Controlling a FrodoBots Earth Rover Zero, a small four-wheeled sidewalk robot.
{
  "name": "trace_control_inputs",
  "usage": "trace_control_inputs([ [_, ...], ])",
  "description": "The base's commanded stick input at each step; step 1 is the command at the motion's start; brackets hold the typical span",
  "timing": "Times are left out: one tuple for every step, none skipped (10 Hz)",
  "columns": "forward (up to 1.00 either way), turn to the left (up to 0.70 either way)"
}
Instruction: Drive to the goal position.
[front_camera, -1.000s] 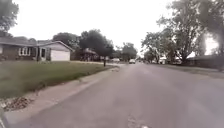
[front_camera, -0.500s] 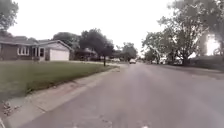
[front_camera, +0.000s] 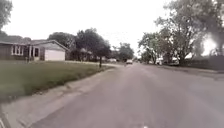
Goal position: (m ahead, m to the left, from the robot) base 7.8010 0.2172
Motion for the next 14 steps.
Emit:
trace_control_inputs([
  [0.7, -0.35],
  [0.7, -0.12],
  [0.7, 0.0],
  [0.7, 0.0],
  [0.7, 0.0],
  [0.7, 0.0],
  [0.7, 0.0],
  [0.7, 0.0],
  [0.7, 0.0],
  [0.7, 0.0],
  [0.7, 0.0],
  [0.7, 0.0],
  [0.7, 0.0],
  [0.7, 0.0],
])
